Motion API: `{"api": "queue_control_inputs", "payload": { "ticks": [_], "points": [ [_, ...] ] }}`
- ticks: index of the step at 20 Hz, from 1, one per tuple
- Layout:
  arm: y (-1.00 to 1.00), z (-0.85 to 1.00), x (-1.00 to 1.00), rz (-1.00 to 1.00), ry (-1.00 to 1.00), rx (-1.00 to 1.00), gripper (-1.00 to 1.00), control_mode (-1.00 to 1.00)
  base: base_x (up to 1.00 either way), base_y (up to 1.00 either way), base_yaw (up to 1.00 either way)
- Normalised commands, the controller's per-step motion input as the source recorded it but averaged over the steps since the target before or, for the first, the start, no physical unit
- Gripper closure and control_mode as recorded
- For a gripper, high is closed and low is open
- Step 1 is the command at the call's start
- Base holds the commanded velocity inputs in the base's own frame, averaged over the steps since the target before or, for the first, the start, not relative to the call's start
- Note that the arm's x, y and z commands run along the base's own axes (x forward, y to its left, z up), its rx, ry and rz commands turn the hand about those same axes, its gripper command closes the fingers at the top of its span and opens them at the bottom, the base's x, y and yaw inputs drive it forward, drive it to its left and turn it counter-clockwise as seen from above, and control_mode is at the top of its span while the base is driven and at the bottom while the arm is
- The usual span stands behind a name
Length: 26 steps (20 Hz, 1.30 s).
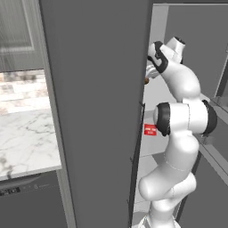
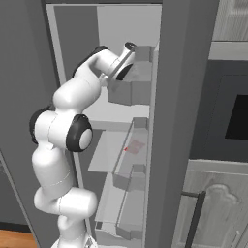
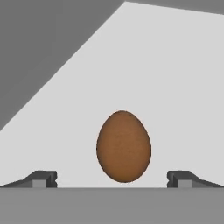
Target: Pick the egg and butter from the fridge and place them by the bowl for mixing.
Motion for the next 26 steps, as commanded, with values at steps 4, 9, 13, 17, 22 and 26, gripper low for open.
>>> {"api": "queue_control_inputs", "payload": {
  "ticks": [4,9,13,17,22,26],
  "points": [
    [0.00,-0.05,0.25,0.03,0.00,0.00,-1.00,-1.00,0.00,0.00,0.00],
    [0.00,-0.06,0.21,0.03,0.00,0.00,-1.00,-1.00,0.00,0.00,0.00],
    [0.02,-0.06,0.11,0.02,0.00,0.00,-1.00,-1.00,0.00,0.00,0.00],
    [0.05,-0.08,0.00,0.02,0.00,0.00,-1.00,-1.00,0.00,0.00,0.00],
    [0.14,-0.07,0.00,0.00,0.00,0.00,-1.00,-1.00,0.00,0.00,0.00],
    [0.21,-0.15,0.01,0.00,0.00,-0.03,-1.00,-1.00,0.00,0.00,0.00]
  ]
}}
